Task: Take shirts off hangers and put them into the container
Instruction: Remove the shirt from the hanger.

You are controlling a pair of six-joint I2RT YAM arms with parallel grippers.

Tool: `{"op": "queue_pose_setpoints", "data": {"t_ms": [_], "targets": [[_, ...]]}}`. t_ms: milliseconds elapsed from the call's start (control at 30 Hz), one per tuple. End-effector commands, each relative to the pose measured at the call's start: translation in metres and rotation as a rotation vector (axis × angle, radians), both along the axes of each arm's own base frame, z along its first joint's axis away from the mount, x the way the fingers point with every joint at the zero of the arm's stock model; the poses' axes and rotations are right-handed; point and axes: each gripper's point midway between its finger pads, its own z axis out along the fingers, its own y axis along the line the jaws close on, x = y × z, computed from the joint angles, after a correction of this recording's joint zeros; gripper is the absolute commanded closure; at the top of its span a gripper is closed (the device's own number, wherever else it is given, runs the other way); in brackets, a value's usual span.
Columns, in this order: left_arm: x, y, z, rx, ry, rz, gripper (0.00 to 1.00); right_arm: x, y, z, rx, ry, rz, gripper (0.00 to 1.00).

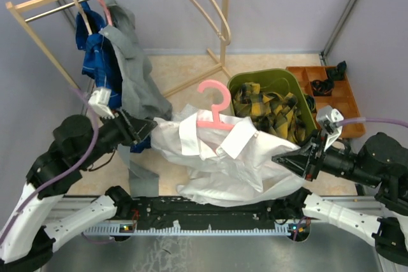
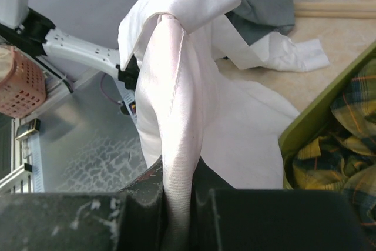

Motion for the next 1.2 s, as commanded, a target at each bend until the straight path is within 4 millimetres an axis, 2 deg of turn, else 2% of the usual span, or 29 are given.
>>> {"op": "queue_pose_setpoints", "data": {"t_ms": [0, 100, 200, 300, 433, 567, 667, 767, 867, 933, 1033, 1167], "targets": [[0.019, 0.004, -0.051, 0.218, 0.147, 0.071, 0.48, -0.011, -0.022, 0.010, 0.020, -0.059, -0.009, 1.00], [0.026, 0.000, -0.060, 0.272, 0.133, 0.056, 0.39, -0.016, -0.028, 0.015, 0.057, -0.060, -0.014, 1.00], [0.042, -0.013, -0.062, 0.320, 0.057, 0.019, 0.37, -0.025, -0.021, 0.011, 0.057, -0.046, 0.054, 1.00], [0.067, -0.024, -0.070, 0.411, 0.011, 0.017, 0.36, -0.038, -0.007, 0.005, 0.046, -0.032, 0.167, 1.00], [0.116, -0.035, -0.075, 0.485, 0.006, -0.022, 0.33, -0.044, 0.004, -0.003, 0.046, -0.028, 0.242, 1.00], [0.168, -0.035, -0.058, 0.426, -0.069, -0.102, 0.32, -0.042, 0.007, -0.009, 0.048, 0.000, 0.234, 1.00], [0.189, -0.049, -0.038, 0.383, -0.168, -0.182, 0.31, -0.033, 0.009, -0.021, 0.022, 0.039, 0.187, 1.00], [0.190, -0.062, -0.033, 0.338, -0.176, -0.264, 0.30, -0.021, 0.011, -0.026, 0.017, 0.060, 0.121, 1.00], [0.169, -0.063, -0.030, 0.296, -0.142, -0.302, 0.23, -0.011, 0.013, -0.025, 0.033, 0.066, 0.077, 1.00], [0.151, -0.056, -0.024, 0.264, -0.128, -0.280, 0.19, -0.002, 0.016, -0.031, 0.020, 0.067, 0.039, 1.00], [0.115, -0.046, -0.014, 0.223, -0.142, -0.283, 0.18, 0.019, 0.019, -0.046, -0.017, 0.077, -0.050, 1.00], [0.084, -0.021, -0.016, 0.251, -0.109, -0.206, 0.11, 0.046, 0.031, -0.056, -0.036, 0.067, -0.135, 1.00]]}}
